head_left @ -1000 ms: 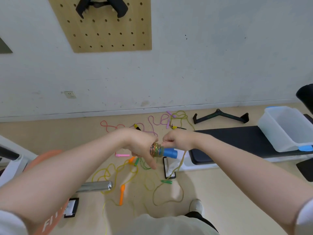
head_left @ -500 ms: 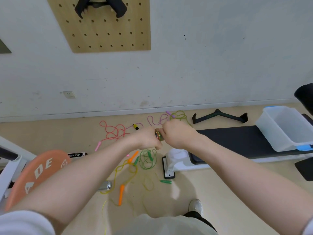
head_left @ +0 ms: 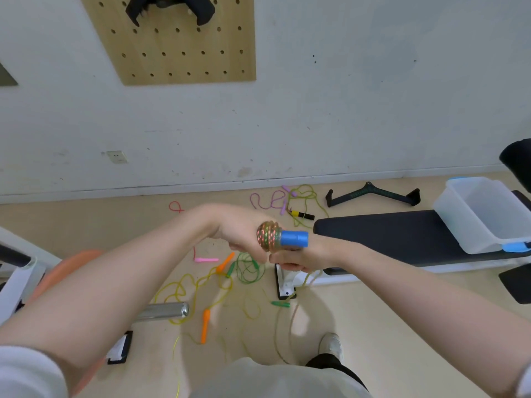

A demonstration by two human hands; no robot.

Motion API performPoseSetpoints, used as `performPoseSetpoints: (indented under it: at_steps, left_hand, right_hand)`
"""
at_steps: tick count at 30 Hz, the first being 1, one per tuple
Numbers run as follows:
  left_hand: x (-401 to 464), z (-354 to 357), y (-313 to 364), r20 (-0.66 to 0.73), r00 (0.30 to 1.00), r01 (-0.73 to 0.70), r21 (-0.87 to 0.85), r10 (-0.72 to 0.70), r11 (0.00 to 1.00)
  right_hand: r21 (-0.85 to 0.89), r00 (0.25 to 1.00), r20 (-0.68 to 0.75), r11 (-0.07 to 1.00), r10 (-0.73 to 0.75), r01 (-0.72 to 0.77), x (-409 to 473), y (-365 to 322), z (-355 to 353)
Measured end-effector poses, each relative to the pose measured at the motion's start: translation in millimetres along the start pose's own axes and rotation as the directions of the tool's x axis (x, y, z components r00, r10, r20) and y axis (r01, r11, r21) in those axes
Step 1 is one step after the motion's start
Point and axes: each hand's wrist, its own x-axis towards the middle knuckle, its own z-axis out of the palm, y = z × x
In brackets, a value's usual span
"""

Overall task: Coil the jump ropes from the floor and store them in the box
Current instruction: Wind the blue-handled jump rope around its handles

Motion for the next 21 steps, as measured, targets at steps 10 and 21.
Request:
performPoseSetpoints:
  at_steps: [10, 21]
  left_hand:
    - [18.7, 23.9, 1.8, -0.21, 0.907, 0.414, 0.598, -0.364, 0.686]
    - [30.2, 0.6, -41.8, -0.342, 0.835, 0.367, -0.24, -0.432, 0.899]
  right_hand:
    - [-0.697, 0.94, -0.32, 0.701, -0.119, -0.149, 13.4, -38.8, -37.5]
    - [-0.502, 0.914, -0.39, 0.858, -0.111, -0.11, 15.1, -36.9, -8.0]
